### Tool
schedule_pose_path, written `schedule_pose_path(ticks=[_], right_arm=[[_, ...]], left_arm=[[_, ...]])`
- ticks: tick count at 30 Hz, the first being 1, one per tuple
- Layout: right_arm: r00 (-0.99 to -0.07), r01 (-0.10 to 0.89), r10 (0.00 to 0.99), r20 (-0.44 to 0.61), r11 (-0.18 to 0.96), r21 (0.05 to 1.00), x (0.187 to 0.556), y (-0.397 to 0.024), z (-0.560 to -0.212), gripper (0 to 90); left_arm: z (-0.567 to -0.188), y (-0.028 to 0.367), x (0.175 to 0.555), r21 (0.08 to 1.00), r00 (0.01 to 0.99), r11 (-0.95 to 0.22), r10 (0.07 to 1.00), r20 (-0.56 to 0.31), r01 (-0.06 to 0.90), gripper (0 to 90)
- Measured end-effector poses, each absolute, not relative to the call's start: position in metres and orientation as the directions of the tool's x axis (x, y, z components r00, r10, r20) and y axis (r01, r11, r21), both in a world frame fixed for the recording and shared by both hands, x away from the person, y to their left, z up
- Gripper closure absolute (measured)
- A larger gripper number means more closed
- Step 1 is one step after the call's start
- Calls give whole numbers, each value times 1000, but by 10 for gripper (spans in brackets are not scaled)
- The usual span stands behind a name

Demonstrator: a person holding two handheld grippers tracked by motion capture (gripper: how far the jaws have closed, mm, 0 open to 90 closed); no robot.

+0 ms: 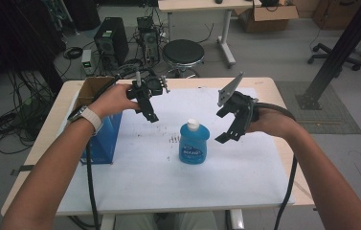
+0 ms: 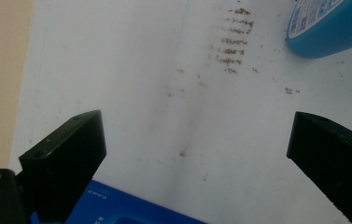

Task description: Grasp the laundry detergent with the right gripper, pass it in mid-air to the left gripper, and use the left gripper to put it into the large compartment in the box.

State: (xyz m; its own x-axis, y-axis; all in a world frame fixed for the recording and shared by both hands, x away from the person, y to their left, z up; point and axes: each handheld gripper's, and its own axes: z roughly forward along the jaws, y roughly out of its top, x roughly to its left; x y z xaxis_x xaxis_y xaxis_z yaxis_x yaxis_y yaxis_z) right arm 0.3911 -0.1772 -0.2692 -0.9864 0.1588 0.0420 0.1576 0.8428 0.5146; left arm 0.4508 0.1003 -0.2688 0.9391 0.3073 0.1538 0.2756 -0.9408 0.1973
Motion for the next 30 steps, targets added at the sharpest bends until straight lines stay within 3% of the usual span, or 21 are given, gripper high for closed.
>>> schedule_pose_path(ticks=[30], right_arm=[[-983, 182, 166, 80, 807, 562, 386, -193, -308, 48]], left_arm=[[-270, 99, 450, 195, 939, -941, 308, 154, 277, 52]])
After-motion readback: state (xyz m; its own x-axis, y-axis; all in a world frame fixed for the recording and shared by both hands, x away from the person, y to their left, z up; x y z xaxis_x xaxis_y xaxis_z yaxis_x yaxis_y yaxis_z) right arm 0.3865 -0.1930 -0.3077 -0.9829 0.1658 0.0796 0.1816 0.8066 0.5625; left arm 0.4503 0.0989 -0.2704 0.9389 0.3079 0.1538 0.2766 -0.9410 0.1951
